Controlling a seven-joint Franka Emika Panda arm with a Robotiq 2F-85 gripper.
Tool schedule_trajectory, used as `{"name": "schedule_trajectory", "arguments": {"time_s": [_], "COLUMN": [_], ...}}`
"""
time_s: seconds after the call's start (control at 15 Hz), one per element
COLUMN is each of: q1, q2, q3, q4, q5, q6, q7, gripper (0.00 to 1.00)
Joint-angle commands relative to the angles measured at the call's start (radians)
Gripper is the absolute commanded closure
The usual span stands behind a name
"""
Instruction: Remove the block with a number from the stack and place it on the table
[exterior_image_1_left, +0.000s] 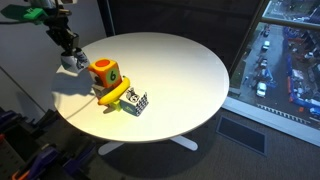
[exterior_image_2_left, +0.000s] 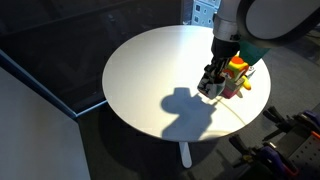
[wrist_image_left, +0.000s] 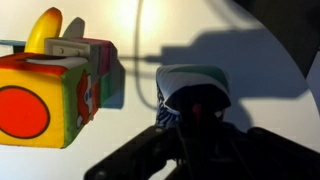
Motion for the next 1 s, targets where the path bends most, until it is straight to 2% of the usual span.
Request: {"name": "schedule_trajectory", "arguments": {"time_s": [0.0,0.47,0.93], "q1": [0.009,0.004,0.01], "q2": [0.053,0.136,0.22], "q3": [-0.001,-0.034,-0.078], "q4": [0.02,0.024,0.034], "q5": [-0.009,-0.004,-0.018], "q6": [0.053,0.153,0.204], "q7": [0.045,0.128,0.133], "gripper": [0.94,0.94,0.96]}}
